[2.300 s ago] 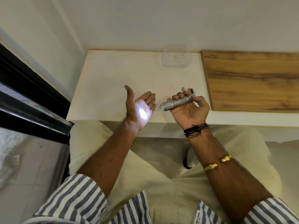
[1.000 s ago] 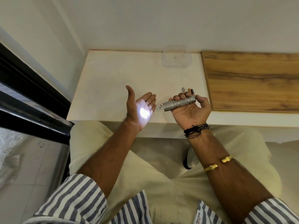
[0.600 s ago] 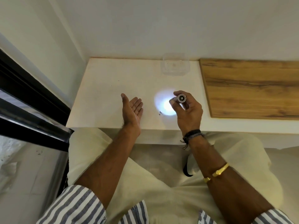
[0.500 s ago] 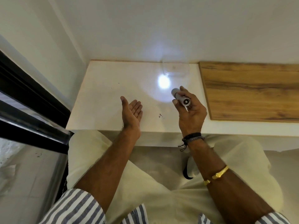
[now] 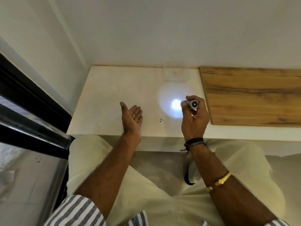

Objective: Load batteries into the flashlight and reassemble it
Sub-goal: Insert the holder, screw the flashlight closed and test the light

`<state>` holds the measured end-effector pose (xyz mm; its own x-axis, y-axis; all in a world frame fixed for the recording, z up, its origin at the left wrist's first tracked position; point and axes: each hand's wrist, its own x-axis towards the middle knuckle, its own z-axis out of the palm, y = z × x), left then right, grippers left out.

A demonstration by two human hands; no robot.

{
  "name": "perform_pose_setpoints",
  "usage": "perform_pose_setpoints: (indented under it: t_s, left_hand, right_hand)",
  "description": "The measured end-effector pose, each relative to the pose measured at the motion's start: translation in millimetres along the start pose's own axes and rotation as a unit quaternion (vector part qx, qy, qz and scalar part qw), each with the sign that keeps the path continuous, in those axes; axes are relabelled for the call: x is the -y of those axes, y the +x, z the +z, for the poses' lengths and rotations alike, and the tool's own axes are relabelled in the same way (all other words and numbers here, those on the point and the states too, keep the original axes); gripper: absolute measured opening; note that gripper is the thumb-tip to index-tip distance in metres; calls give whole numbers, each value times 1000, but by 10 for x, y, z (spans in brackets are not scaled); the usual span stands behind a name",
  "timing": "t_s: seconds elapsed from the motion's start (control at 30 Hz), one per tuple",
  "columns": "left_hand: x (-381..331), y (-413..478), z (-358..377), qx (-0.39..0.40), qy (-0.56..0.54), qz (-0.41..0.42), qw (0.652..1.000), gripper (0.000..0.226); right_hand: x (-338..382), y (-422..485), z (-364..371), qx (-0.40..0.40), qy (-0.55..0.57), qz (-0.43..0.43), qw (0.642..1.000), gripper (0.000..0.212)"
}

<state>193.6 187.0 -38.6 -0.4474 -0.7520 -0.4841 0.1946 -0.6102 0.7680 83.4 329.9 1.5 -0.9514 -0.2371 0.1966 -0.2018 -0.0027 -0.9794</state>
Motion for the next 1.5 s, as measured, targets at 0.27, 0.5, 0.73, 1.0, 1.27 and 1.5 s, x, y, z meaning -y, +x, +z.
perform_pose_setpoints:
  t_s: [0.27, 0.5, 0.73, 1.0, 1.27, 1.5]
  left_hand:
    - [-22, -69, 9, 83, -66, -52, 993, 99]
    - [-49, -101, 52, 151, -115, -94, 977, 103]
    - [-32, -110, 61, 163, -120, -110, 973, 103]
    - [28, -186, 100, 194, -82, -136, 968, 101]
    - [50, -222, 136, 189, -48, -132, 972, 101]
    - [37, -255, 149, 186, -34, -128, 974, 101]
  right_hand:
    - [-8, 45, -15, 48, 198, 111, 973, 23]
    - [47, -30, 11, 112, 215, 139, 960, 35]
    - [-2, -68, 62, 145, 285, 192, 928, 10]
    - [14, 0, 29, 117, 478, 324, 808, 29]
    - [-18, 8, -18, 94, 558, 358, 743, 35]
    - [0, 25, 11, 98, 558, 348, 747, 26]
